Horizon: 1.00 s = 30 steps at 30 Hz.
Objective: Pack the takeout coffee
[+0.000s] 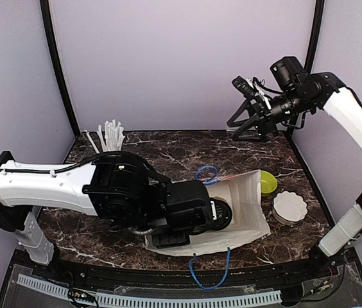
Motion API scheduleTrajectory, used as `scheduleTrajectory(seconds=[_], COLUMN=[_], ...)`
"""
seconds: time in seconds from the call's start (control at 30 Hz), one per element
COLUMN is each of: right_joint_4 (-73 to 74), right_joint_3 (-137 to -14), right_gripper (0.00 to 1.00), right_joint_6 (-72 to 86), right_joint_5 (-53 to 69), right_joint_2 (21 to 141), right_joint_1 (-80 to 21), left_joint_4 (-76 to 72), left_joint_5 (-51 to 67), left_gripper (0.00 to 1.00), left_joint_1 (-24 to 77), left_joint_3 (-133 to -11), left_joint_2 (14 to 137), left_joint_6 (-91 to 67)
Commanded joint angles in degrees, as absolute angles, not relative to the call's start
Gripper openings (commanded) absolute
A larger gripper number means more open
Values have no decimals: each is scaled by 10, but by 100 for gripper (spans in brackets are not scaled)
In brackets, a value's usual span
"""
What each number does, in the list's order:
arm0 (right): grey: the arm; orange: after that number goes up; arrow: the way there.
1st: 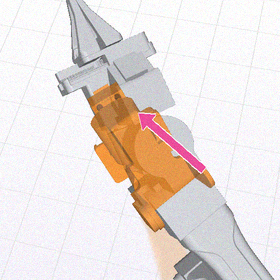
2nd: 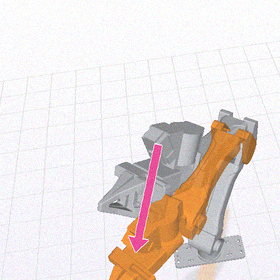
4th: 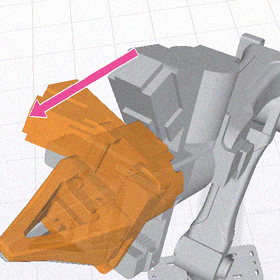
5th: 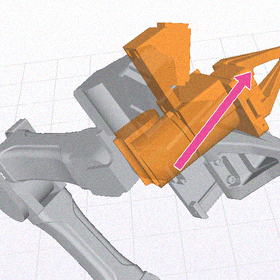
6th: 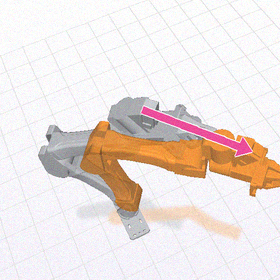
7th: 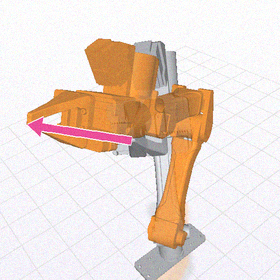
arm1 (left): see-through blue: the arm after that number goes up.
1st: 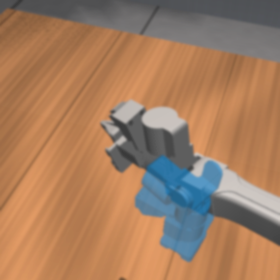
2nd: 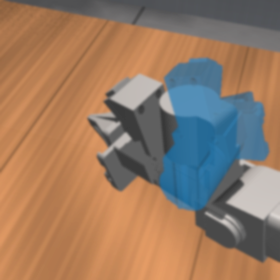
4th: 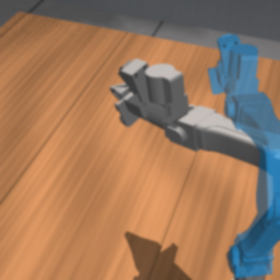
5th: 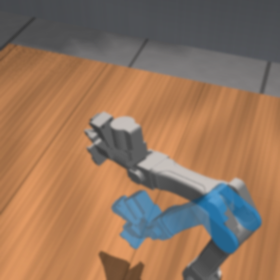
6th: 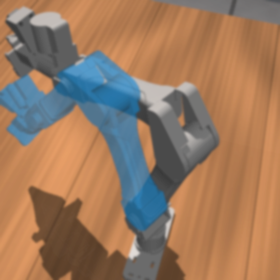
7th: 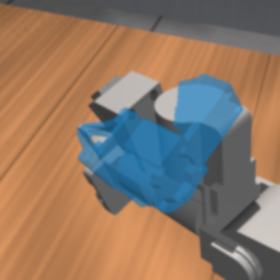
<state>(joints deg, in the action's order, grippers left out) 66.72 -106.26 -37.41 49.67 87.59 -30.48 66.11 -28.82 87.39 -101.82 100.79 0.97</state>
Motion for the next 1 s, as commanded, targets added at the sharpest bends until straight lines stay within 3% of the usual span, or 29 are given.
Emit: scheduleTrajectory(seconds=[0.0,0.4,0.63,0.97], right_joint_4=[608,538,639,663], right_joint_3=[-1019,-934,-897,-868], right_gripper=[64,64,66,67], right_joint_6=[-354,-314,-429,-453], right_joint_5=[484,537,575,570], right_joint_2=[883,899,874,859], right_joint_1=[-276,-230,-236,-241], left_joint_4=[625,549,492,410], left_joint_5=[-324,-378,-387,-400], left_gripper=[43,42,40,39], left_joint_1=[877,877,889,891], left_joint_3=[-984,-917,-888,-782], left_joint_2=[982,954,935,889], left_joint_6=[19,102,104,161])
